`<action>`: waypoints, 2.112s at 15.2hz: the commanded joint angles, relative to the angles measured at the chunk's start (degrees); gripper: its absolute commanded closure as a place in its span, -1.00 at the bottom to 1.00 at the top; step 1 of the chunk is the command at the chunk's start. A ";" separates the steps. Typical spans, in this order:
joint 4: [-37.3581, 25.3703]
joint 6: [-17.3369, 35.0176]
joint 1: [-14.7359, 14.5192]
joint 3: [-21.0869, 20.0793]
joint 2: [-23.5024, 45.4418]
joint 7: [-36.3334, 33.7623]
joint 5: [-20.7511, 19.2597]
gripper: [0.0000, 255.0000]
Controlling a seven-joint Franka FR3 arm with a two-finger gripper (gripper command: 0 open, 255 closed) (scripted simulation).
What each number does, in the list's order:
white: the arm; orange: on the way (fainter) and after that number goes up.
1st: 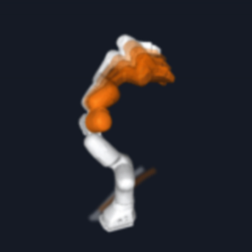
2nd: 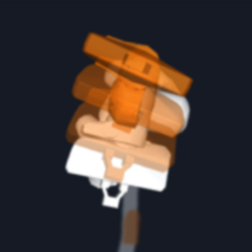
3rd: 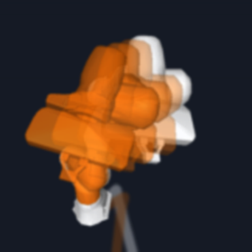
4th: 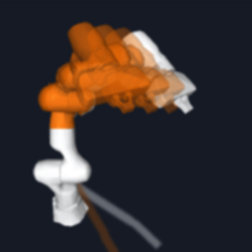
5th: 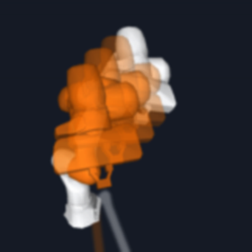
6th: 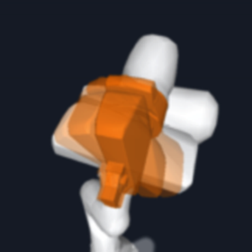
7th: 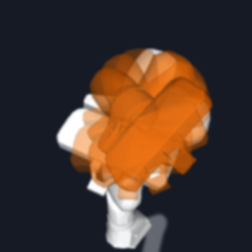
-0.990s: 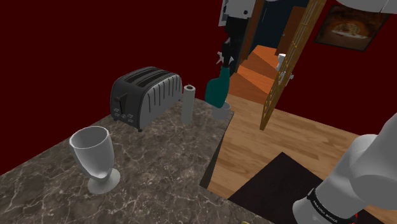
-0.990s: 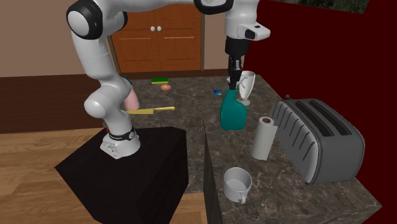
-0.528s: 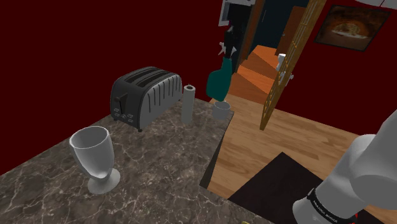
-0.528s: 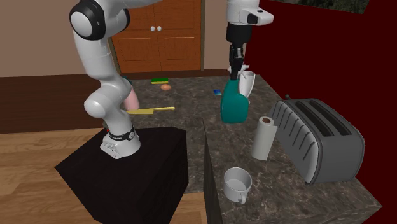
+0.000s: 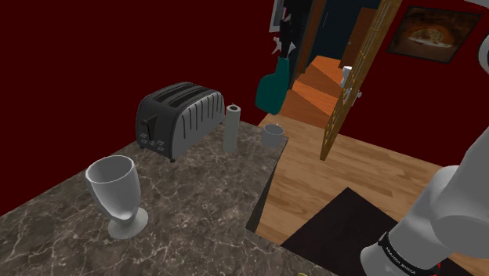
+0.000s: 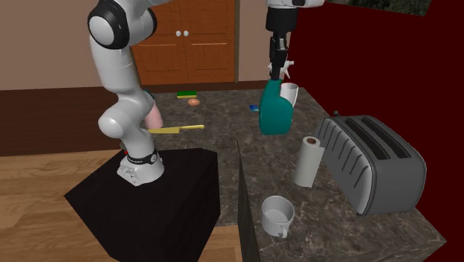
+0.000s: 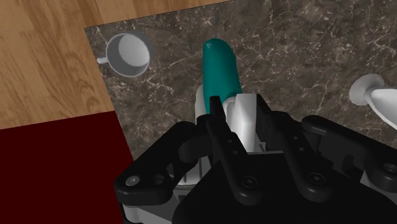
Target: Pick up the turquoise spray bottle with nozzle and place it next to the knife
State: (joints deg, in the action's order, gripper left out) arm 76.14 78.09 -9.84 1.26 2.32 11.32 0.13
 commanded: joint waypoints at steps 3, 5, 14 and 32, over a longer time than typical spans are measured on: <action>-6.09 -3.96 0.01 0.00 2.13 -0.01 0.05 1.00; -9.62 -6.15 0.03 0.02 3.47 0.01 0.08 1.00; -17.50 -12.76 -1.31 -0.77 4.73 -2.12 0.03 1.00; 10.40 -8.95 -10.68 -12.85 -19.80 -24.37 3.81 1.00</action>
State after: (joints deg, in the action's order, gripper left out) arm 86.14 69.47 -20.10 -10.84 -16.67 -11.69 3.55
